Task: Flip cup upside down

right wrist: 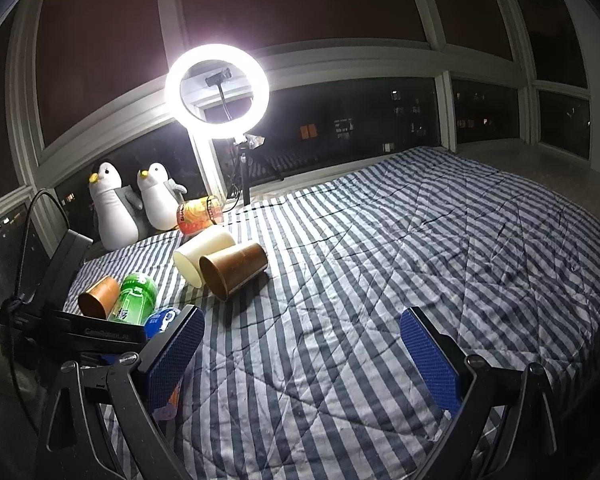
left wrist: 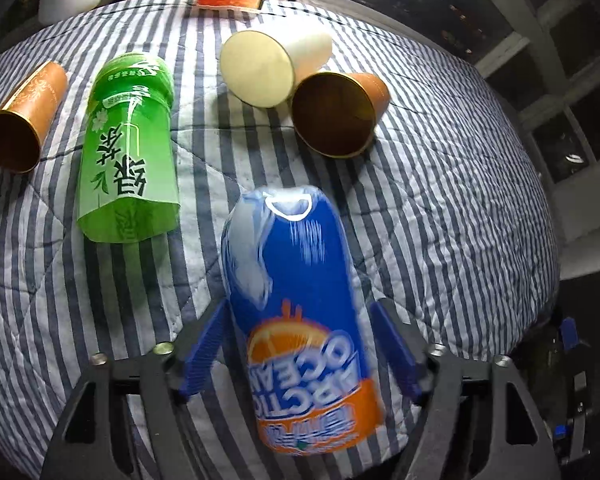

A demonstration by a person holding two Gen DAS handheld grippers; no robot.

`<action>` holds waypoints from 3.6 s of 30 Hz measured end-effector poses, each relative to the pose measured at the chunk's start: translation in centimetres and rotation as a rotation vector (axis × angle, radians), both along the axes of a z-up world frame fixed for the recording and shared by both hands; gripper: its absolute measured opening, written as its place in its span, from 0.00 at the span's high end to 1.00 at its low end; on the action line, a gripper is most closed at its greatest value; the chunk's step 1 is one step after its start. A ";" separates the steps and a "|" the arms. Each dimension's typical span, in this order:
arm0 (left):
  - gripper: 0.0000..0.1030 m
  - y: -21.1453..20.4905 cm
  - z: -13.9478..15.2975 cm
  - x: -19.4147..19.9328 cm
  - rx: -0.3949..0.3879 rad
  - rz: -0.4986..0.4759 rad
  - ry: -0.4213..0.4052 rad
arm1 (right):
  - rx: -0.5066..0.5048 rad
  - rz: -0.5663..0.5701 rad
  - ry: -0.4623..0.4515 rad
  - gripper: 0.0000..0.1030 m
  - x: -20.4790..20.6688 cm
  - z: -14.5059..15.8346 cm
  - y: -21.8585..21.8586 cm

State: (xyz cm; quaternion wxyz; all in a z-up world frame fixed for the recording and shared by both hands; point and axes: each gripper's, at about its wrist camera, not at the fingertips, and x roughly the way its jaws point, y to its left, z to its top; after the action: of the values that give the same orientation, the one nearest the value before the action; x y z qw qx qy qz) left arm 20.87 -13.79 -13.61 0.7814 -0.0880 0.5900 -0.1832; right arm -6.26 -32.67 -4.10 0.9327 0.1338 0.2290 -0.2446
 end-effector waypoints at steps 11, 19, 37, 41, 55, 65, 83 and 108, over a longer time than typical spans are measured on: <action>0.11 5.3 4.9 -6.4 0.065 0.027 -0.280 | 0.089 0.162 0.077 0.06 3.8 -0.2 1.0; 0.09 10.8 7.7 -12.6 0.223 0.142 -0.500 | 0.154 0.376 0.252 0.06 10.9 -1.9 3.2; 0.05 13.4 8.4 -16.3 0.269 0.208 -0.571 | 0.330 0.516 0.508 0.06 20.0 -5.9 4.0; 0.05 13.9 8.4 -16.4 0.259 0.223 -0.569 | 0.347 0.536 0.547 0.06 20.9 -6.5 4.2; 0.05 14.9 8.0 -15.9 0.230 0.253 -0.549 | 0.409 0.550 0.634 0.27 22.8 -8.0 4.3; 0.05 14.6 8.0 -15.5 0.209 0.248 -0.540 | 0.395 0.541 0.575 0.37 21.1 -6.8 3.7; 0.05 14.3 7.8 -15.4 0.202 0.255 -0.532 | -0.074 0.449 0.280 0.37 17.0 -1.0 6.5; 0.05 13.3 8.1 -15.4 0.193 0.232 -0.544 | -0.252 0.459 0.239 0.33 13.5 -2.9 9.4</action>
State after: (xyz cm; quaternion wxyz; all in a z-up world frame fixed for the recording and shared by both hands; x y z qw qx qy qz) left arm 5.49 -0.52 -5.49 0.9310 -0.0280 0.3600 -0.0529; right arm 7.28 -23.31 -6.97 0.9393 -0.0684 0.3292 -0.0677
